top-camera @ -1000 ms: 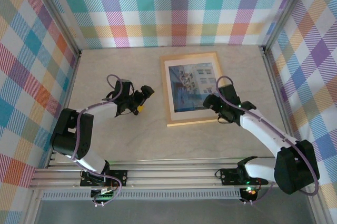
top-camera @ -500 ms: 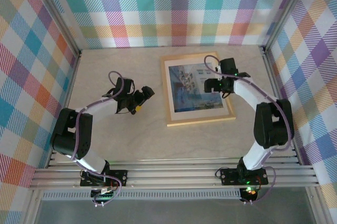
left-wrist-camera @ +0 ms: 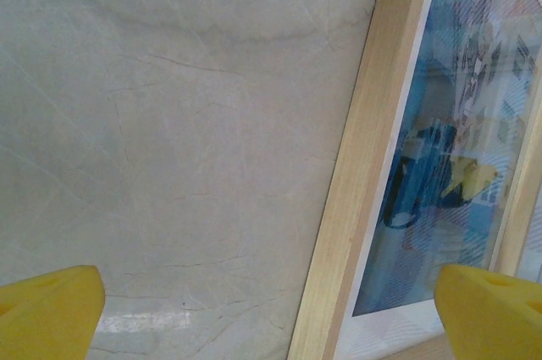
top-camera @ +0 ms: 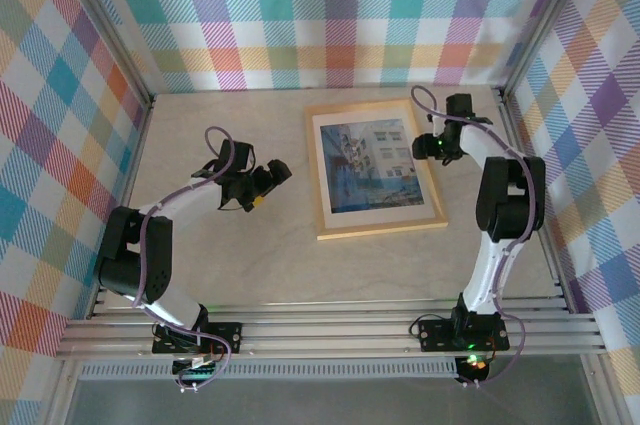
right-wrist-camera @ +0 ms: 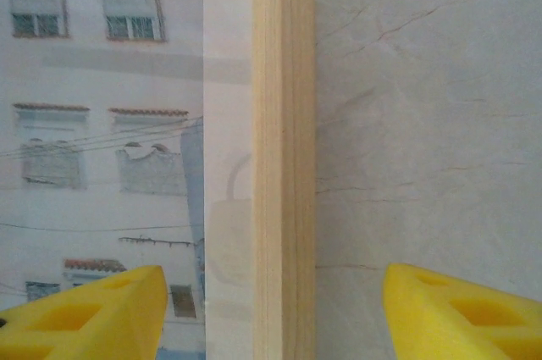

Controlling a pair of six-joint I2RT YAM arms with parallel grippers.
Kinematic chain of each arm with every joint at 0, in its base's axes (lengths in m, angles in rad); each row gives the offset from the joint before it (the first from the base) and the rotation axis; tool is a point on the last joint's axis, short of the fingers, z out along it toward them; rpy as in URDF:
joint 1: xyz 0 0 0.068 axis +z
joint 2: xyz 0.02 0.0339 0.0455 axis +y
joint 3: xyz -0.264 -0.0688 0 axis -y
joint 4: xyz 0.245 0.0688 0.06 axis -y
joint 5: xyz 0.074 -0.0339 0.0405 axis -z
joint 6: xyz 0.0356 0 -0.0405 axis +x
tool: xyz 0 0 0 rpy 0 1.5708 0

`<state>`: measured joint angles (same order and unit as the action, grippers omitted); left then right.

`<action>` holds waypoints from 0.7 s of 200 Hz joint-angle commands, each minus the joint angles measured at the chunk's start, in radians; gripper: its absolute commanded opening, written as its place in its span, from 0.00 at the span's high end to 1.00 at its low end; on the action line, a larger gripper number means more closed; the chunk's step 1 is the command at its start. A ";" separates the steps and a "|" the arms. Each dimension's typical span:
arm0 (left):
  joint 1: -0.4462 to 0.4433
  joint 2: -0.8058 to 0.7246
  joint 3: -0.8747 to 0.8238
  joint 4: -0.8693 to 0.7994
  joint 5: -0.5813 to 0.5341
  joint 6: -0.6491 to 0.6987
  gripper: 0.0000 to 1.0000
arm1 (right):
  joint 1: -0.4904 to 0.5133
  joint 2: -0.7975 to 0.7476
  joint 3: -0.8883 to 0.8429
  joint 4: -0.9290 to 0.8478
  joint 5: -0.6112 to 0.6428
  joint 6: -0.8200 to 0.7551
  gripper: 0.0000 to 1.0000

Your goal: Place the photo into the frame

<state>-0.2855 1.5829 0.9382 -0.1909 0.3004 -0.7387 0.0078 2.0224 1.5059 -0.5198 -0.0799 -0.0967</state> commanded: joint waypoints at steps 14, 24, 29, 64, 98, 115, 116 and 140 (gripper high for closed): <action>0.006 0.006 0.029 -0.025 -0.029 0.008 0.00 | 0.007 0.071 0.065 -0.061 -0.036 -0.022 0.39; 0.008 0.006 0.027 -0.026 -0.027 0.008 0.00 | 0.006 0.083 0.067 -0.057 -0.019 -0.016 0.43; 0.009 0.007 0.028 -0.027 -0.026 0.009 0.00 | 0.006 0.087 0.066 -0.051 -0.007 -0.013 0.46; 0.014 0.005 0.030 -0.032 -0.024 0.013 0.00 | 0.006 0.104 0.073 -0.066 -0.004 -0.009 0.60; 0.017 0.006 0.030 -0.024 -0.027 0.007 0.00 | 0.006 0.095 0.059 -0.077 -0.059 0.059 0.70; 0.024 0.009 0.034 -0.022 -0.028 0.005 0.00 | 0.007 0.080 0.037 -0.068 -0.103 0.096 0.72; 0.025 0.010 0.036 -0.022 -0.028 0.005 0.00 | 0.008 0.079 0.036 -0.067 -0.104 0.097 0.72; 0.049 0.019 0.047 -0.017 -0.013 -0.001 0.00 | 0.018 0.049 0.007 -0.061 -0.124 0.149 0.72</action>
<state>-0.2619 1.5848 0.9497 -0.2092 0.2859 -0.7395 0.0059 2.1178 1.5448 -0.5583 -0.1139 -0.0280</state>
